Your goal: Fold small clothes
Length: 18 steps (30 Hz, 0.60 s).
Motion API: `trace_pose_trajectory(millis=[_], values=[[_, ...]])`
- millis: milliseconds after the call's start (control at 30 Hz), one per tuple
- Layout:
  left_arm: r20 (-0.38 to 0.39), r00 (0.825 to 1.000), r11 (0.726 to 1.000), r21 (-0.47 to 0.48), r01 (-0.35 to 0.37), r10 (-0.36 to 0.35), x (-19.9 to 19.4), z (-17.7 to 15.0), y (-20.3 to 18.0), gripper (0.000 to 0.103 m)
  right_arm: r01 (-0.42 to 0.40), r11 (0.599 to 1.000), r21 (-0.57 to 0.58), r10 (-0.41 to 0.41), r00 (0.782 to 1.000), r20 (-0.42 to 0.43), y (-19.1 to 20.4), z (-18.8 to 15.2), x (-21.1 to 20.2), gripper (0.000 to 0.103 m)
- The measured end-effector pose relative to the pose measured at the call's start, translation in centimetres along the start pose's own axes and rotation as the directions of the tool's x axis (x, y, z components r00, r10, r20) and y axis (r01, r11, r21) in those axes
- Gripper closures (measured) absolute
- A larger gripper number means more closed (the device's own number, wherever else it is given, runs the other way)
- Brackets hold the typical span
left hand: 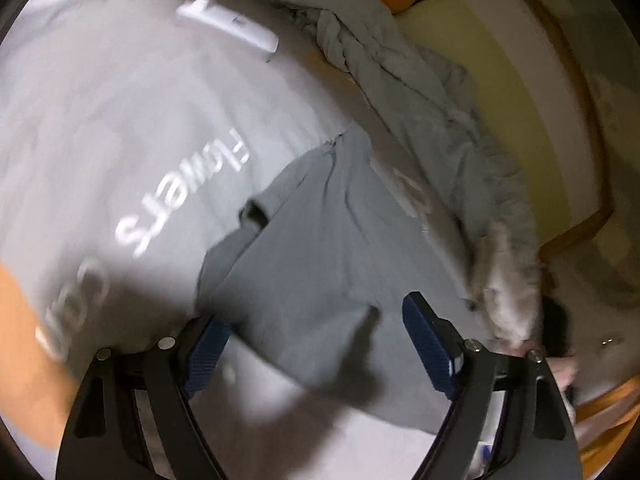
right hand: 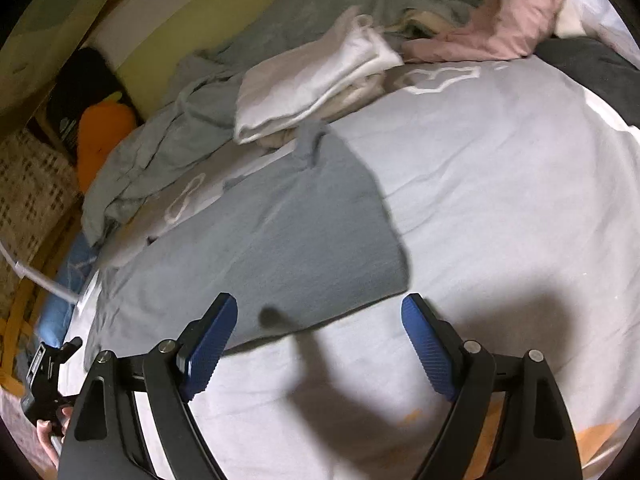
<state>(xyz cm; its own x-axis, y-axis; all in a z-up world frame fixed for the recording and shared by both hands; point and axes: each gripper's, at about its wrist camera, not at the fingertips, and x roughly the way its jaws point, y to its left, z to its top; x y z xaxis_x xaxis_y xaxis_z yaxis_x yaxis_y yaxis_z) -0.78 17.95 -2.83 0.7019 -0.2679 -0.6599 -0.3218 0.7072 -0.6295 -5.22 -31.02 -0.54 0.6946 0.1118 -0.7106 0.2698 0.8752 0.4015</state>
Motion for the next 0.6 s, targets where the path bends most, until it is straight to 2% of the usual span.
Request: trace_pose_trajectory(millis=[67, 167, 200, 233, 333, 433, 467, 500, 533, 600], values=[[0.018, 0.999, 0.999, 0.033, -0.038, 0.038, 1.0, 0.3, -0.7, 0.040, -0.016, 0.999, 0.046, 0.016, 1.000, 0.002, -0.9, 0.4, 0.3, 0.018], [0.022, 0.999, 0.999, 0.035, -0.037, 0.036, 1.9, 0.5, -0.9, 0.061, -0.028, 0.998, 0.059, 0.028, 1.000, -0.010, -1.4, 0.9, 0.8, 0.018], [0.027, 0.998, 0.997, 0.039, -0.062, 0.061, 2.0, 0.5, -1.1, 0.082, -0.008, 0.999, 0.042, 0.009, 1.000, -0.023, -1.3, 1.0, 1.1, 0.018], [0.023, 0.997, 0.997, 0.039, -0.072, 0.071, 1.9, 0.8, -0.4, 0.087, 0.008, 1.000, 0.020, -0.008, 0.999, -0.031, -1.0, 1.1, 1.2, 0.020], [0.031, 0.996, 0.994, 0.064, -0.086, 0.084, 1.7, 0.8, -0.7, 0.090, 0.034, 0.999, -0.030, -0.034, 0.999, -0.014, -0.2, 1.0, 1.2, 0.020], [0.100, 0.984, 0.970, 0.178, -0.164, 0.149, 1.1, 0.3, -3.3, 0.090, 0.086, 0.986, -0.140, -0.082, 0.996, 0.030, 1.7, 1.5, 0.7, 0.023], [0.129, 0.977, 0.954, 0.229, -0.195, 0.169, 0.6, 0.1, -4.3, 0.090, 0.093, 0.977, -0.191, -0.087, 0.995, 0.038, 2.7, 1.7, 0.6, 0.026], [0.155, 0.971, 0.937, 0.271, -0.218, 0.181, 0.2, -0.1, -5.2, 0.090, 0.088, 0.970, -0.229, -0.085, 0.996, 0.020, 3.4, 1.9, 0.8, 0.037], [0.181, 0.965, 0.921, 0.309, -0.239, 0.189, -0.4, -0.3, -6.3, 0.090, 0.071, 0.959, -0.274, -0.078, 0.997, -0.014, 4.2, 2.1, 1.2, 0.060], [0.208, 0.964, 0.911, 0.342, -0.233, 0.168, -1.2, -0.4, -8.3, 0.090, 0.056, 0.946, -0.319, -0.074, 0.996, -0.043, 5.0, 1.9, 1.7, 0.081]])
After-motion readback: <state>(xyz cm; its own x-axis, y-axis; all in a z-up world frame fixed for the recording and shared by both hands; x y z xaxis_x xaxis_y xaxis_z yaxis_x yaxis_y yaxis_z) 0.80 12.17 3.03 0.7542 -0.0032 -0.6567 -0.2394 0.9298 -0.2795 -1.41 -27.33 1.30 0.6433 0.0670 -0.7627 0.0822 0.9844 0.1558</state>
